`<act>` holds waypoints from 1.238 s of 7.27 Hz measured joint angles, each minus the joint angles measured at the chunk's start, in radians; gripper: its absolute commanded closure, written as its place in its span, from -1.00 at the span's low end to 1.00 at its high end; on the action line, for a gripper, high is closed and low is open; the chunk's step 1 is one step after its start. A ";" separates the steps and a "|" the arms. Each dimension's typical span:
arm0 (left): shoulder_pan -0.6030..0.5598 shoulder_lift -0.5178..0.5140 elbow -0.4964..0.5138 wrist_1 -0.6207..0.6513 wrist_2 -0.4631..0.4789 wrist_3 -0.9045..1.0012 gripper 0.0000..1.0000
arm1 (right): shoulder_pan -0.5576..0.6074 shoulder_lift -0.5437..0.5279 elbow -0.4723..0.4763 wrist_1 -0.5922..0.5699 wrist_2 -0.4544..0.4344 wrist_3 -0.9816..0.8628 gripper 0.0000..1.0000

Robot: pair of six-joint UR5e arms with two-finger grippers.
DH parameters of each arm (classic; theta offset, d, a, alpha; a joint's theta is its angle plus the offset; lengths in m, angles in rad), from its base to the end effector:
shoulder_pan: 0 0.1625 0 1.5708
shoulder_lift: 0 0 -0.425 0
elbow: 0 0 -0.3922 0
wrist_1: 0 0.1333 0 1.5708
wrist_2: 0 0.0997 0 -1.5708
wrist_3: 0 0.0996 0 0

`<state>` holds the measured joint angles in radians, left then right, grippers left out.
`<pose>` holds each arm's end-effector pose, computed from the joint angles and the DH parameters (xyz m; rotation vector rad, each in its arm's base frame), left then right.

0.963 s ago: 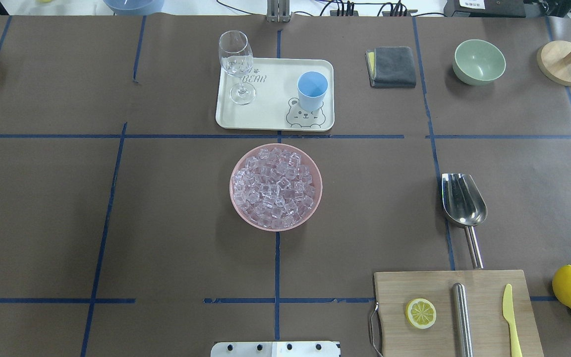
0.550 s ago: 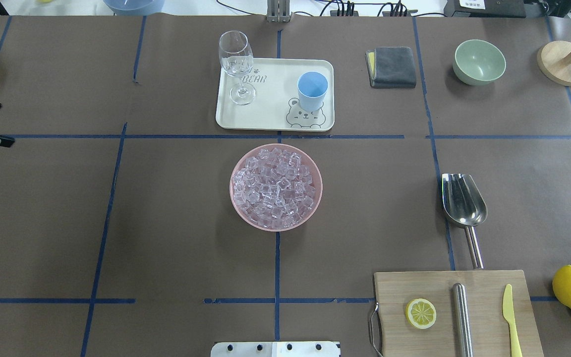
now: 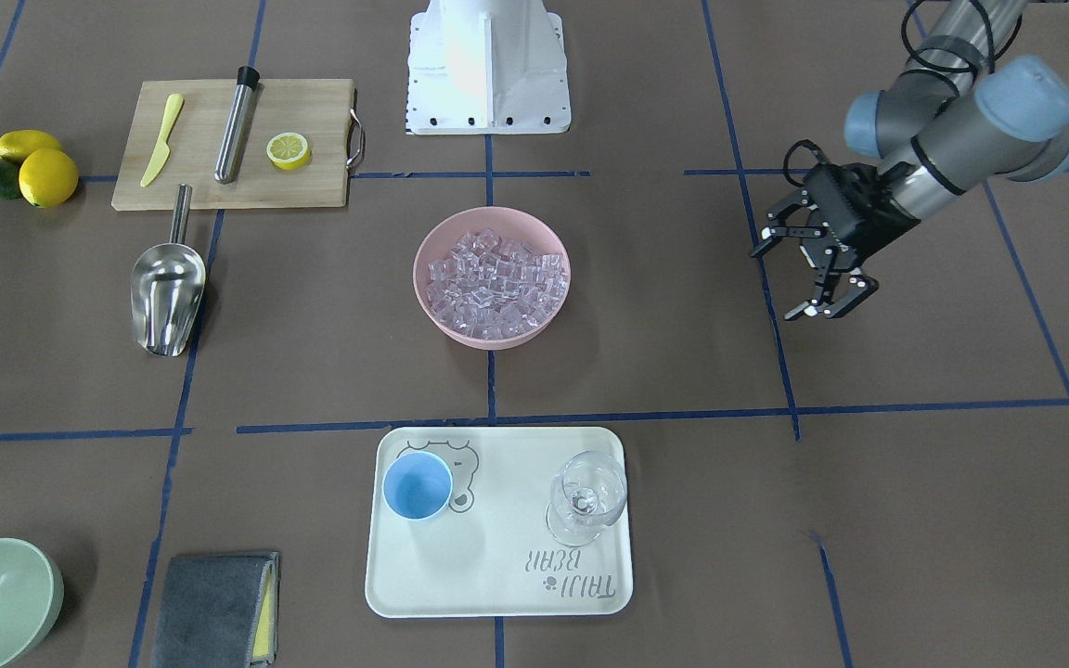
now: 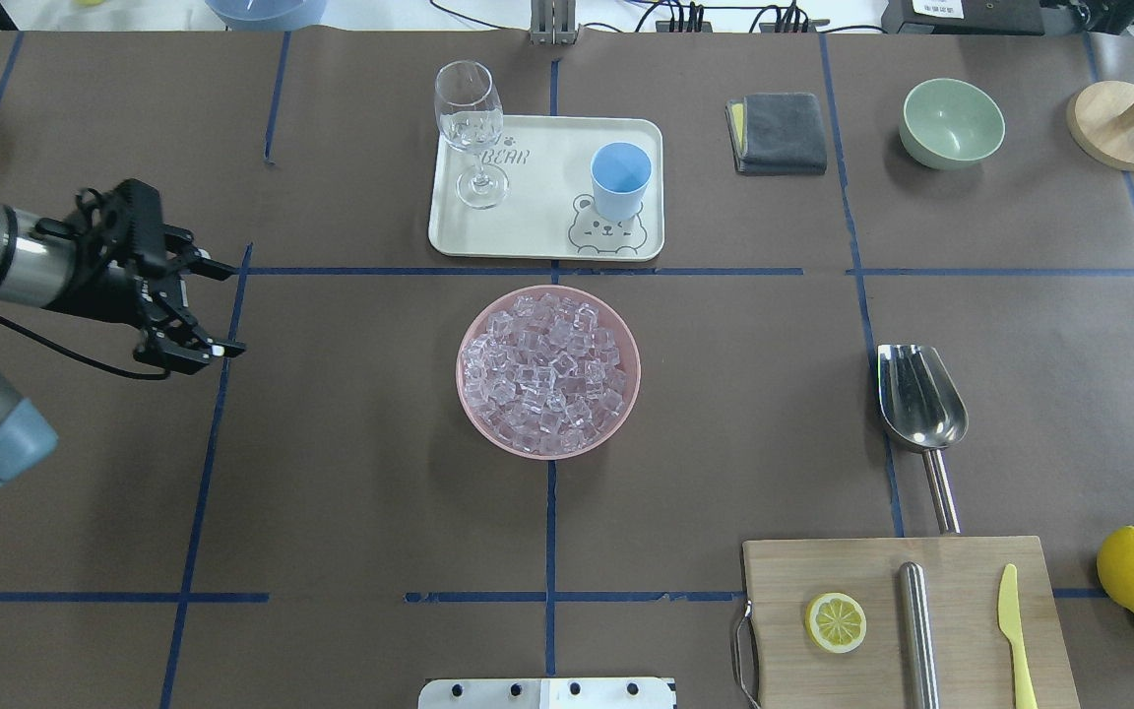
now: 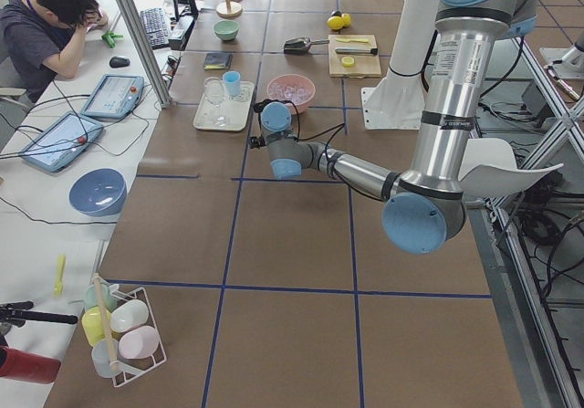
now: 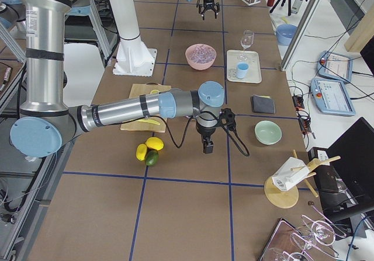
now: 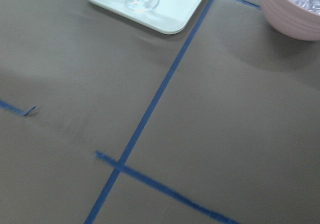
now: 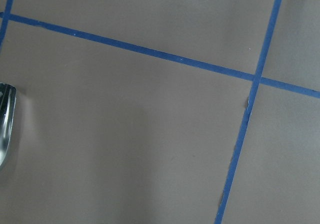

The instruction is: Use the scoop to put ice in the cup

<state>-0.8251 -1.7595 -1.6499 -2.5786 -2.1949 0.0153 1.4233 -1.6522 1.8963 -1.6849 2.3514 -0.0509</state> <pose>0.3277 -0.4655 0.4043 1.0056 0.9863 1.0340 -0.0042 -0.4584 0.5485 0.0857 -0.7864 -0.2387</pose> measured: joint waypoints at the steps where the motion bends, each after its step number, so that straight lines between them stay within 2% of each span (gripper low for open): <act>1: 0.071 -0.042 0.031 -0.044 0.078 -0.002 -1.00 | -0.018 0.000 0.011 0.000 0.000 0.013 -1.00; 2: 0.129 -0.084 0.079 -0.099 0.117 -0.003 -1.00 | -0.041 0.000 0.030 0.000 0.000 0.045 -1.00; 4: 0.211 -0.141 0.184 -0.247 0.137 0.000 -1.00 | -0.094 0.006 0.067 0.001 0.000 0.118 -1.00; 5: 0.240 -0.176 0.222 -0.280 0.140 0.000 -1.00 | -0.116 0.021 0.076 0.001 0.000 0.151 -1.00; 9: 0.269 -0.252 0.280 -0.292 0.141 -0.025 -1.00 | -0.251 0.081 0.145 0.002 -0.022 0.395 -1.00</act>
<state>-0.5560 -2.0115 -1.3697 -2.8709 -2.0540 -0.0093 1.1722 -1.5717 2.0416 -1.6828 2.3293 0.3443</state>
